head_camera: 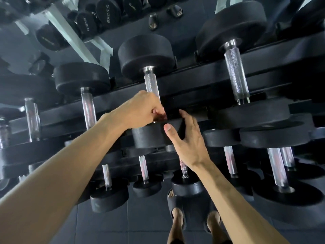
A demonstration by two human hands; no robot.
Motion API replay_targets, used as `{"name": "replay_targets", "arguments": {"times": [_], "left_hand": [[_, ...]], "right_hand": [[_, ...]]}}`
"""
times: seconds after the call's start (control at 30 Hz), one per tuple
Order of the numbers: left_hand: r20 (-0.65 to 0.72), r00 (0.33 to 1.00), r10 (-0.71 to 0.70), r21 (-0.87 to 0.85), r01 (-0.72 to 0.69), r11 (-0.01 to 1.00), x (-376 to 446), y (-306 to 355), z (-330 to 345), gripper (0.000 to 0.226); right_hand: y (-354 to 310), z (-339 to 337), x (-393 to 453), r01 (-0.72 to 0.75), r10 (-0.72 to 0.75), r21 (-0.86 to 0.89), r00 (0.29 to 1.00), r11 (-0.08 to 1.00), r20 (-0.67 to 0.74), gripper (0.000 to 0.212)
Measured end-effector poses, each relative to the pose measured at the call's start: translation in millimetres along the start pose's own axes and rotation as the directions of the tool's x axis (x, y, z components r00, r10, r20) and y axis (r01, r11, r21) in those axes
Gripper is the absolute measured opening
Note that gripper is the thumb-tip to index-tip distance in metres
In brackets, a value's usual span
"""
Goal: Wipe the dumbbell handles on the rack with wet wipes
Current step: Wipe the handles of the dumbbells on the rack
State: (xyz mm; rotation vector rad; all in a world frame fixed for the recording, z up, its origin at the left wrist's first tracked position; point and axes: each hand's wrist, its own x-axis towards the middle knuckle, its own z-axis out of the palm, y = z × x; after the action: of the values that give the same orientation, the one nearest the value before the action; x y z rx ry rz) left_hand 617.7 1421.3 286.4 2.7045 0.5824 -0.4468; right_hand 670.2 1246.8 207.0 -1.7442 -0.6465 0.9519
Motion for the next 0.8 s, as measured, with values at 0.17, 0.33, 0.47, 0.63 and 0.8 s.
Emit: {"name": "replay_targets", "arguments": {"times": [0.17,0.33,0.47,0.63,0.8], "left_hand": [[-0.186,0.983,-0.001,-0.093,-0.017,0.995,11.1,-3.9,-9.5,0.009],[-0.080,0.997,0.018,-0.063,-0.023,0.998,5.9,-5.5,-0.4,0.014],[-0.017,0.999,0.029,-0.152,-0.032,0.988,-8.1,-9.2,-2.8,0.019],[-0.170,0.985,0.040,-0.505,-0.122,0.854,-37.9,17.6,-29.4,0.012],[-0.135,0.983,0.128,-0.611,-0.184,0.770,-56.4,71.4,-23.3,0.009]], "right_hand": [[-4.4,-3.2,-3.0,-0.008,0.008,-0.004,1.000,1.000,0.007,0.085],[-6.0,0.3,-9.7,-0.037,0.036,-0.008,0.998,0.999,-0.053,0.086],[-11.4,2.5,-19.3,-0.050,0.042,-0.053,0.990,0.997,-0.137,0.075],[-23.9,4.4,-42.7,0.149,-0.175,-0.103,0.931,0.983,-0.322,0.055],[-46.0,-19.9,-79.2,0.266,-0.222,0.032,0.858,0.963,-0.464,0.032]]}}
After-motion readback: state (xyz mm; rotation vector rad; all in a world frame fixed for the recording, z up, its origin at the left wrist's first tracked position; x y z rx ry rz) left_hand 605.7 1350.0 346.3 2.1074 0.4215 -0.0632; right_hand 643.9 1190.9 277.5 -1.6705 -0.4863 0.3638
